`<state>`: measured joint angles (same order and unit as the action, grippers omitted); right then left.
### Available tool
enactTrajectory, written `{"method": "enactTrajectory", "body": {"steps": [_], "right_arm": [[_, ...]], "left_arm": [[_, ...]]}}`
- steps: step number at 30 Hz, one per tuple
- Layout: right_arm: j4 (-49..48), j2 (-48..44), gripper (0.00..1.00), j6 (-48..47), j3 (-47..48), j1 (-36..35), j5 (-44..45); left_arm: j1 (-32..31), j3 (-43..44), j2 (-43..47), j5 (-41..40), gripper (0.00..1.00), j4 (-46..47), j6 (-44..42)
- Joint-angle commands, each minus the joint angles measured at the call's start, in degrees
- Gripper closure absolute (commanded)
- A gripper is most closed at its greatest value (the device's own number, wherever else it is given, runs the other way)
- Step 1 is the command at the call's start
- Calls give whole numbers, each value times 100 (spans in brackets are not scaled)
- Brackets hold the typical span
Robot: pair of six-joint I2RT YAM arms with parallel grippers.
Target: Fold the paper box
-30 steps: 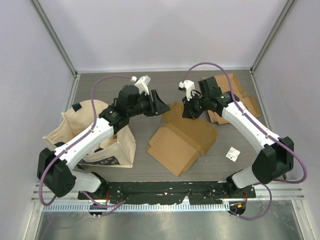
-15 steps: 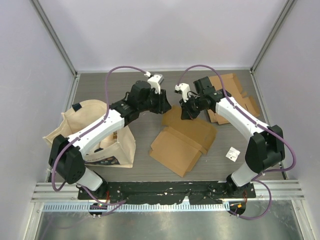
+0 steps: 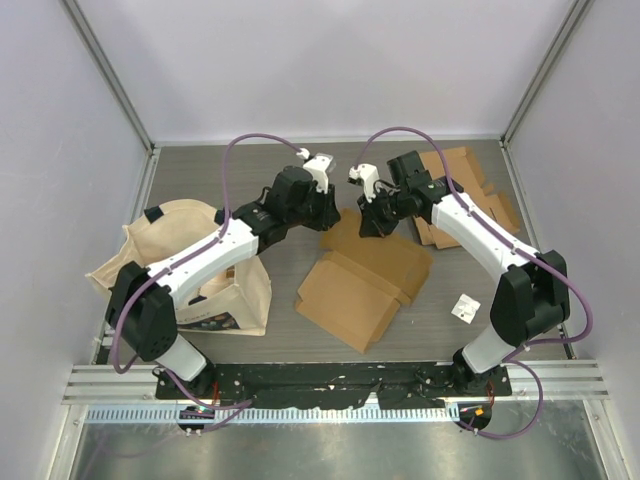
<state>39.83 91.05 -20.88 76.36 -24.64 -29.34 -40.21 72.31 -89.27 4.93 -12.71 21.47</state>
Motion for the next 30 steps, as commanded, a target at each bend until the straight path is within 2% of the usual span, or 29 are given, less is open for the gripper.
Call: {"method": "enactTrajectory", "body": {"steps": [1, 3, 5, 7, 8, 9, 10, 12, 14, 19, 20, 23, 24, 27, 28, 30], "right_arm": [[-257, 36, 99, -91, 266, -5, -186], [-371, 36, 96, -13, 204, -5, -90], [-660, 10, 83, 511, 99, -5, 548], [-688, 10, 39, 1022, 116, -14, 1191], [-679, -42, 31, 1825, 186, -49, 2221], [331, -234, 25, 3957, 630, -84, 4067], [436, -436, 25, 4796, 652, -93, 4277], [359, -727, 24, 5381, 487, -154, 4113], [18, -1130, 16, 5980, 354, -488, 4007], [-46, -1580, 16, 7630, 231, -647, 3962], [-150, -1651, 16, 8391, 109, -699, 3902], [-719, -1950, 16, 9818, -769, -726, 3394], [-984, -2063, 15, 10684, -1267, -735, 3287], [-1469, -2021, 21, 11604, -1632, -779, 3320], [-1383, -1986, 25, 11746, -1589, -779, 3365], [-1241, -1950, 25, 11896, -1423, -822, 3635]], "left_arm": [[-189, 187, -72, -449, 80, 199, -310], [-251, 195, -125, -904, 92, 190, -407], [-330, 152, -99, -1107, 100, 251, -407], [-365, -50, -38, -1493, 100, 391, -250], [-365, -242, 15, -1599, 100, 557, -179], [-391, -836, 311, -2044, 100, 1238, 282], [-400, -1050, 358, -2109, 100, 1462, 339], [-418, -1315, 454, -2242, 100, 1779, 497], [-435, -1465, 533, -2285, 100, 1982, 577], [-471, -1773, 718, -2426, 100, 2299, 700], [-479, -1826, 745, -2453, 100, 2352, 700], [-488, -2002, 868, -2549, 100, 2501, 718], [-488, -2080, 920, -2558, 100, 2580, 718], [-514, -2291, 1008, -2558, 100, 2869, 718], [-532, -2344, 1078, -2558, 100, 2931, 718], [-550, -2449, 1123, -2584, 100, 3064, 692]]}}
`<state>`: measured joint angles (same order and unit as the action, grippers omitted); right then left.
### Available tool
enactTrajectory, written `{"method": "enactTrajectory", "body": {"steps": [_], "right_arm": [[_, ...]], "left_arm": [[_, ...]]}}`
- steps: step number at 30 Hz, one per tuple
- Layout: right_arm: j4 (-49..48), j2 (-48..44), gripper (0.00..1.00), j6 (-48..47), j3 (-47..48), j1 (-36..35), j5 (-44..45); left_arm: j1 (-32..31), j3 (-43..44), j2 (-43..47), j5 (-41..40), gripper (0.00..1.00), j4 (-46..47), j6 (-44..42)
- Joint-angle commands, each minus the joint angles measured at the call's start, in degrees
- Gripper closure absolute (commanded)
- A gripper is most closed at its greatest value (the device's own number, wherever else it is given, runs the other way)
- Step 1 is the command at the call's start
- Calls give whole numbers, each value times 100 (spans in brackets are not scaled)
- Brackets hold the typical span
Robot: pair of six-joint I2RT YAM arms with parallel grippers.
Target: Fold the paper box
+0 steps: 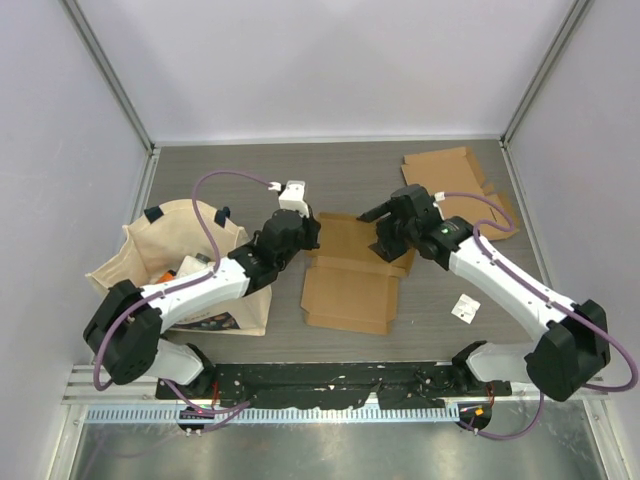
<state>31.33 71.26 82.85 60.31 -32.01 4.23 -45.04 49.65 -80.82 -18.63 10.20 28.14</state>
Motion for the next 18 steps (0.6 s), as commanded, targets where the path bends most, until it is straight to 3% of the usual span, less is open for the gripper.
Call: {"method": "enactTrajectory", "body": {"steps": [1, 5, 18], "right_arm": [[-295, 45, 26, 1585, 261, -112, 419], [48, 72, 30, 2015, 350, -121, 711], [-329, 581, 46, 2447, 411, -139, 517]], "left_arm": [[-75, -218, 312, -246, 100, 808, 16], [-93, -342, 373, -281, 100, 975, -2], [-251, -632, 444, -387, 100, 1362, -186]]}}
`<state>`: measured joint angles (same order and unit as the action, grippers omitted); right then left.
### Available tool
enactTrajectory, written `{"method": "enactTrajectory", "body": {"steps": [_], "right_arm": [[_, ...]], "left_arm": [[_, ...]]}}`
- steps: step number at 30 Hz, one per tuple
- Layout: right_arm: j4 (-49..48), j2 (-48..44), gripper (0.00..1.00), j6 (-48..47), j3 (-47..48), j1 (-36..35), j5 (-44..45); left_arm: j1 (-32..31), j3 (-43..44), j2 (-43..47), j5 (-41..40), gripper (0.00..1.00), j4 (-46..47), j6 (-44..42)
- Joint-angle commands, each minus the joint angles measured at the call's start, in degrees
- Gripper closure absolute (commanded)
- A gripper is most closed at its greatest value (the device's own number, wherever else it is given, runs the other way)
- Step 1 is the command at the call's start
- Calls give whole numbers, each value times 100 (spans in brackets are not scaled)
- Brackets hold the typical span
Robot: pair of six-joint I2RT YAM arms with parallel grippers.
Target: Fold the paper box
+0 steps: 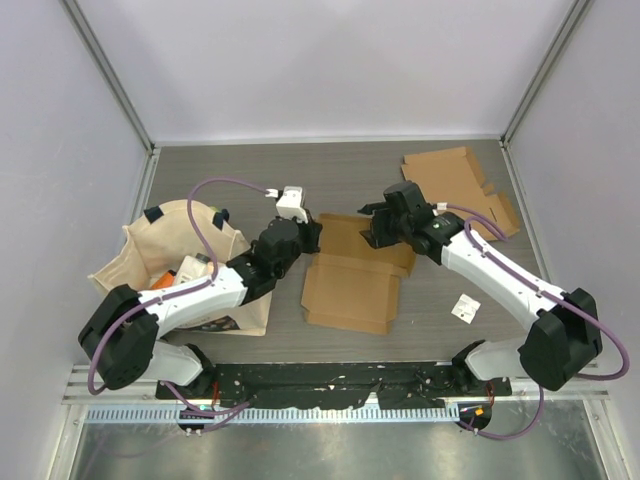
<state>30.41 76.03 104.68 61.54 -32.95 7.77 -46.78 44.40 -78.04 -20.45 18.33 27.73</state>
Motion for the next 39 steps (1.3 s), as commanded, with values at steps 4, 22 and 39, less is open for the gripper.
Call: {"method": "enactTrajectory", "body": {"steps": [4, 22, 39], "right_arm": [[-246, 210, 48, 307, 341, -36, 146], [-571, 263, 91, 342, -45, -45, 172], [-1748, 79, 99, -211, -1118, 131, 163]], "left_arm": [[-120, -142, 131, -284, 100, 593, -215], [-191, -38, 175, -136, 93, 323, -154], [-59, 1290, 536, 622, 72, -2869, 137]]}}
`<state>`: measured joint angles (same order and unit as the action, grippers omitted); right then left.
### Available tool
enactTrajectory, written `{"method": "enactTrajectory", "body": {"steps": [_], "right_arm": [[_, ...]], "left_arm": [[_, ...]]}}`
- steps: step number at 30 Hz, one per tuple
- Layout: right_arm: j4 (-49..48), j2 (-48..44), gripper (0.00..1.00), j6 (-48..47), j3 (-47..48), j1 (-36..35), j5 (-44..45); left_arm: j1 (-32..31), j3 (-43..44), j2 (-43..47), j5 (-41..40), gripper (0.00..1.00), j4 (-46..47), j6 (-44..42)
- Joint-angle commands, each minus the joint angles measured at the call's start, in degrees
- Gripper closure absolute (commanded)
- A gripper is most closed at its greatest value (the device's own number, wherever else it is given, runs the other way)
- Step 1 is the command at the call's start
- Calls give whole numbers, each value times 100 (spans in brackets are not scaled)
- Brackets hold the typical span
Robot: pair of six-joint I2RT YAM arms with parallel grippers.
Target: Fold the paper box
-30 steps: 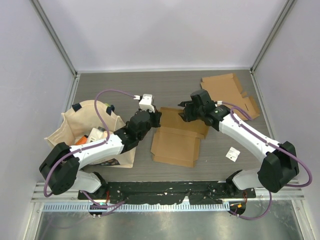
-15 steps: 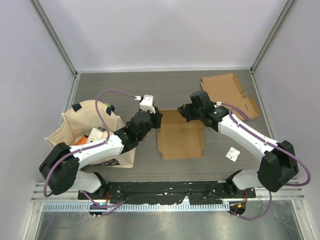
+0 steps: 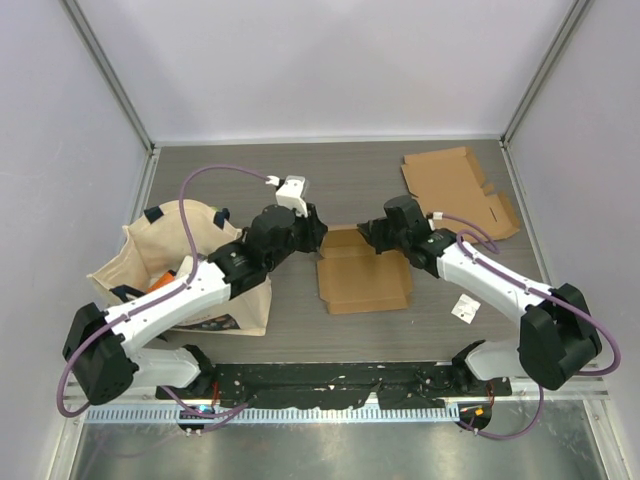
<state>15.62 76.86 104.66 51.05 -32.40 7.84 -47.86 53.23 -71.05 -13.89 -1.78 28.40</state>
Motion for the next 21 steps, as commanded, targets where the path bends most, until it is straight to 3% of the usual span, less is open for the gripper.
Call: {"method": "enactTrajectory", "body": {"steps": [1, 9, 15, 21], "right_arm": [[-322, 13, 99, -349, -60, 111, 209], [-1262, 197, 99, -1158, -288, 304, 149], [-2552, 382, 99, -1851, -639, 349, -19], [-3151, 417, 99, -2406, -894, 358, 25]], "left_arm": [[57, 477, -251, -61, 74, -868, 69], [110, 890, -972, -140, 78, -824, 16], [171, 1049, -1148, -237, 79, -727, 16], [259, 1110, -1324, -228, 83, -718, -54]]}}
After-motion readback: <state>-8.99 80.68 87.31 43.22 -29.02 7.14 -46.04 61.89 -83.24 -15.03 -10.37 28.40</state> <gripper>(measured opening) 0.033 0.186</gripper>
